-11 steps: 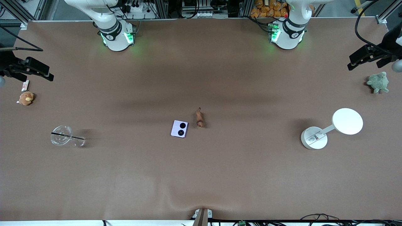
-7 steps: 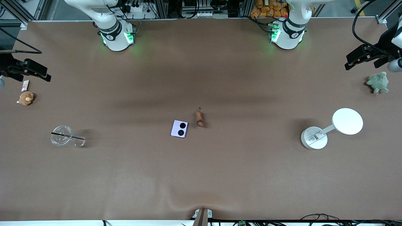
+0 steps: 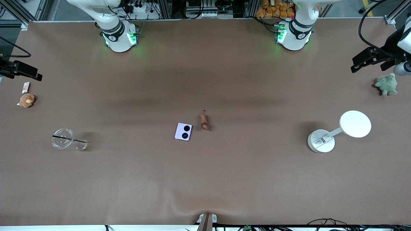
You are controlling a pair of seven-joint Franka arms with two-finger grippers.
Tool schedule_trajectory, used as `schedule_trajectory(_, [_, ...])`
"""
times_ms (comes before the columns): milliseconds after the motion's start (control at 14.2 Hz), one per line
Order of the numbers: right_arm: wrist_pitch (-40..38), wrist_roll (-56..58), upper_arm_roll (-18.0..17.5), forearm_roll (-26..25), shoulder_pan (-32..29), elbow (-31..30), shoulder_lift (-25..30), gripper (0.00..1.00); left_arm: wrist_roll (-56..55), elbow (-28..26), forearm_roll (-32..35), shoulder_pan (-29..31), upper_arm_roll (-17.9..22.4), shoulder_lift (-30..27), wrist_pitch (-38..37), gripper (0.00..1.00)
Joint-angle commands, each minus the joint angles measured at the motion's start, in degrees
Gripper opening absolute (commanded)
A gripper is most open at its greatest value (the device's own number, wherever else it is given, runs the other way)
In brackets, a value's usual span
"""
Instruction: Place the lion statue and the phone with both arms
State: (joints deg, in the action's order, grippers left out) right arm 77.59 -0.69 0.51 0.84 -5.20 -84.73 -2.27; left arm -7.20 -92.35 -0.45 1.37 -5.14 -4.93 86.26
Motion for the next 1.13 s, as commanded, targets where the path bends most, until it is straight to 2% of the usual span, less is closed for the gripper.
schedule_trajectory(0, [-0.6, -0.46, -0.77, -0.76, -0.69, 0.44, -0.28, 1.0, -0.44, -0.2, -0.35, -1.98, 0.04, 1.85, 2.93, 1.0])
schedule_trajectory(211, [-0.51, -0.54, -0.86, -0.67, 0.19, 0.44, -1.16, 1.0, -0.62, 0.76, -0.52, -4.26, -0.31, 4.92, 5.05, 1.0])
schedule_trajectory(492, [0.19, -0.63, -1.12, 0.3, 1.06, 0.61, -1.77, 1.0, -1.32, 8.3, -0.7, -9.61, -1.19, 15.8, 6.11, 1.0])
schedule_trajectory(633, [1.07, -0.63, -1.12, 0.3, 2.73, 0.7, -2.13, 1.0, -3.95, 10.34, -0.52, -12.34, -1.28, 20.64, 8.46, 1.0])
schedule_trajectory(1055, [5.46, -0.72, -1.12, 0.39, 7.39, 0.88, -3.01, 1.0, -21.86, 13.68, -0.26, -23.85, -1.01, 32.16, 20.16, 1.0])
